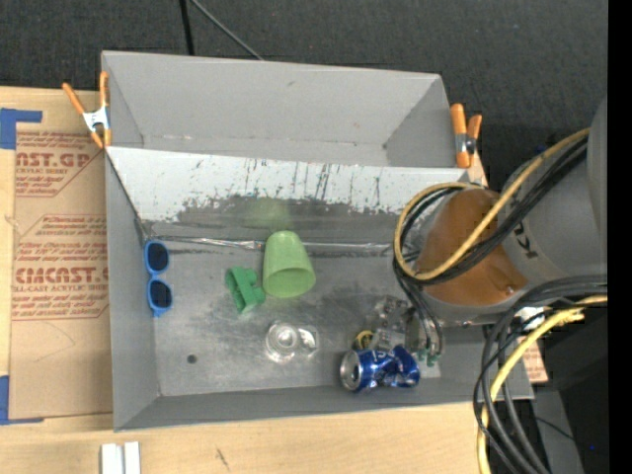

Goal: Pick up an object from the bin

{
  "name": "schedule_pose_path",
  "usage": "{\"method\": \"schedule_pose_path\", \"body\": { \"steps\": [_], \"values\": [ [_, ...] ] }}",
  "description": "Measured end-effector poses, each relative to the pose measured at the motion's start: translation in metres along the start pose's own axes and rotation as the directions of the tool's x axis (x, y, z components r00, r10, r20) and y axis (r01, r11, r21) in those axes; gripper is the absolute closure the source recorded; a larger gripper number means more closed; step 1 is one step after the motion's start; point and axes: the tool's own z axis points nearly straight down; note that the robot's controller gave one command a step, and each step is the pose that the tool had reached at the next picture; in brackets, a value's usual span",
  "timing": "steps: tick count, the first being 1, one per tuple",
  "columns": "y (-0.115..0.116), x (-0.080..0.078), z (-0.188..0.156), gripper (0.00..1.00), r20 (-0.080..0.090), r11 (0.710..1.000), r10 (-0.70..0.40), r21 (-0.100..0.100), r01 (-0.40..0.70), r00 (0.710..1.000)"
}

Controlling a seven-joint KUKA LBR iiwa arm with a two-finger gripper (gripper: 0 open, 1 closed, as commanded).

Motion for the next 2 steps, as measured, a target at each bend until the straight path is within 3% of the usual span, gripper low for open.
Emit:
{"method": "schedule_pose_path", "body": {
  "steps": [1,2],
  "values": [
    [0.0,-0.0025,-0.0006,0.0,0.01,1.0,0.003,-0.001,-0.003,1.0],
    [0.0002,0.0003,0.0002,1.0,-0.001,1.0,0.0,0.0,0.0,1.0]
  ]
}}
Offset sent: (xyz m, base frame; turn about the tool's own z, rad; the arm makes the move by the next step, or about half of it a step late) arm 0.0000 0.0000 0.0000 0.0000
